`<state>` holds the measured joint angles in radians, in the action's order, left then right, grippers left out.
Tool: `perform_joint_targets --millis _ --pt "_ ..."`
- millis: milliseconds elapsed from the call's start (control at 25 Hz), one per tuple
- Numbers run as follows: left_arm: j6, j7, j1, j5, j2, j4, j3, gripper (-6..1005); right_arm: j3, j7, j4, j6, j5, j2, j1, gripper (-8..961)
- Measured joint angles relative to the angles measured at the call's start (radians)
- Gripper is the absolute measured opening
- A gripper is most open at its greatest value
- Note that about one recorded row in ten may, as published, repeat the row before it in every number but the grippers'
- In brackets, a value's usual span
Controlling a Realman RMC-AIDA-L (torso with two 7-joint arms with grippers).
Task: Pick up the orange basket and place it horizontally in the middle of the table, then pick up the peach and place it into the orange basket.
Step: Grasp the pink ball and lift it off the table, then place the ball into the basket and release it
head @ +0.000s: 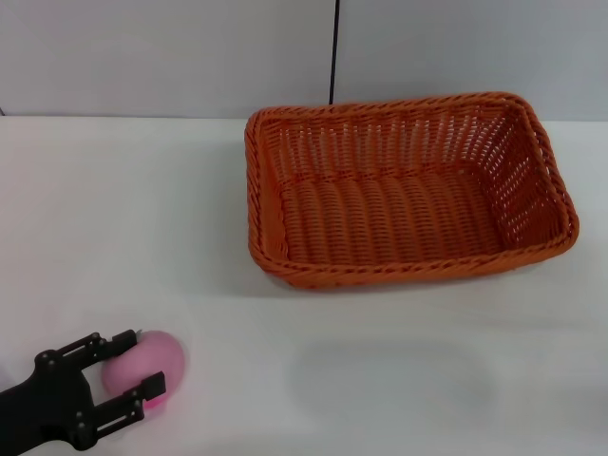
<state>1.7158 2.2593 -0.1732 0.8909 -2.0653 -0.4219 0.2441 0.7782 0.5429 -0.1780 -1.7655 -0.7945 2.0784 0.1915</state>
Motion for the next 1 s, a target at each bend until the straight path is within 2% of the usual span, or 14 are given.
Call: perform_joint_targets --millis 280,440,480,680,800,1000 --pt "-0.051 0.011 -0.002 0.004 -0.005 0.014 0.016 695 -0.029 -0.001 0.025 -0.003 0.000 0.000 -0.006 558" --pt "-0.035 0.012 -0.004 0.012 -0.003 0.029 -0.030 536 -0.038 -0.001 0.029 -0.009 0.000 0.000 -0.016 558" --pt "0.004 0.011 -0.007 0.012 -0.001 0.030 -0.087 496 -0.043 -0.001 0.032 -0.011 0.000 0.000 -0.020 558" --pt "0.101 -0.016 -0.028 0.012 0.003 0.020 -0.155 278 -0.069 -0.001 0.051 -0.014 0.000 0.000 -0.026 558" --pt "0.192 -0.043 -0.070 0.029 0.001 0.016 -0.193 236 -0.073 -0.001 0.055 -0.025 0.000 0.000 -0.033 557" --pt "0.210 -0.052 -0.122 0.060 -0.004 0.076 -0.207 197 -0.073 0.000 0.065 -0.041 0.000 0.000 -0.035 557"
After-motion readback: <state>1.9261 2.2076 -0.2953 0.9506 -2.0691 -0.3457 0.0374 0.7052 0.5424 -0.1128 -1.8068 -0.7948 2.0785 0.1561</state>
